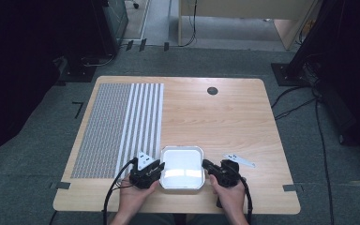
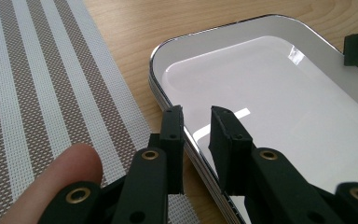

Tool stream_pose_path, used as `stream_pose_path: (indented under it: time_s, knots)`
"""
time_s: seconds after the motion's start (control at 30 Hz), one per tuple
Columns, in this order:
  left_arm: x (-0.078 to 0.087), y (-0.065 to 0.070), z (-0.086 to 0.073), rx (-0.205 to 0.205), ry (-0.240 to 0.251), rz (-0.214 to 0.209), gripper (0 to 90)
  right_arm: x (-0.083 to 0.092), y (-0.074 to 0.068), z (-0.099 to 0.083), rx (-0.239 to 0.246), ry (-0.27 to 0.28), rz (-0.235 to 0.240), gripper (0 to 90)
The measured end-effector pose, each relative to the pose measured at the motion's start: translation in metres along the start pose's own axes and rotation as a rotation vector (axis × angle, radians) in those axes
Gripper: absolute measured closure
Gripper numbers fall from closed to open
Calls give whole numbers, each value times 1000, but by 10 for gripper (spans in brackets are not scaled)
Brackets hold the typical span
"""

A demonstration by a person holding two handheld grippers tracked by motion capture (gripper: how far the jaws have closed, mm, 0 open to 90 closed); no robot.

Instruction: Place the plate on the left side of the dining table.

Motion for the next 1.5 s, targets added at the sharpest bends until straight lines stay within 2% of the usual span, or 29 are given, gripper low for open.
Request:
stream_pose_path:
  time_s: [0.1, 0.17, 0.27, 0.3, 0.37, 0.47, 0.53, 0.77, 0.8, 0.83, 0.9, 0.93, 1.0, 1.03, 1.27, 1.43, 1.5]
  knots:
    - [0, 1, 0, -2, -2, -4, 751, 0, -1, 0, 6, 5, -18, 874]
    - [0, 2, 0, -2, -1, -16, 737, 2, -1, 1, -14, 2, -20, 883]
    - [0, 2, 0, -17, -1, -19, 725, 8, -6, 7, -48, 29, 6, 882]
    - [0, 2, 0, -19, -2, -25, 716, 12, -9, 10, -48, 40, 22, 877]
    - [0, 2, -1, -19, -4, -25, 710, 12, -10, 10, -35, 35, 22, 871]
    - [-1, 3, -2, -28, -9, -20, 697, 11, -7, 6, -17, 13, 0, 859]
    - [-1, 3, -2, -31, -10, -18, 696, 10, -6, 4, -29, 15, 0, 850]
    - [-1, 3, -2, -35, -7, -19, 699, 5, -9, -4, -1, -5, -42, 804]
    - [-1, 3, -2, -36, -7, -20, 698, 5, -10, -5, 8, 1, -50, 807]
    - [-1, 3, -2, -36, -7, -23, 693, 5, -10, -5, 61, 11, -69, 836]
    - [-1, 2, -1, -27, -5, -29, 689, 5, -10, -5, 65, 10, -77, 846]
    - [-1, 2, -1, -30, 0, -23, 683, 7, -11, -4, 43, 23, -82, 856]
    - [0, 2, 0, -30, 4, -20, 668, 7, -12, -3, 37, 34, -85, 859]
    - [1, 0, 2, -23, 11, -15, 661, 9, -13, -1, 11, 48, -88, 865]
    - [5, -4, 6, -6, 34, -13, 628, 15, -9, 4, 7, 71, -110, 871]
    - [7, 3, 8, -4, 47, -39, 607, 22, -6, 9, 33, 90, -134, 870]
    - [6, 6, 8, -4, 44, -45, 598, 24, -5, 10, 39, 82, -132, 817]
Point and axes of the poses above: each handheld gripper's, and its own axes: x roughly backward along the jaws, z roughly out of its top, y roughly to its right, the point moved 7 cm from there along -x, roughly forward along the jaws, and after that the axes turned 13 degrees about y, right-handed, at the moved point
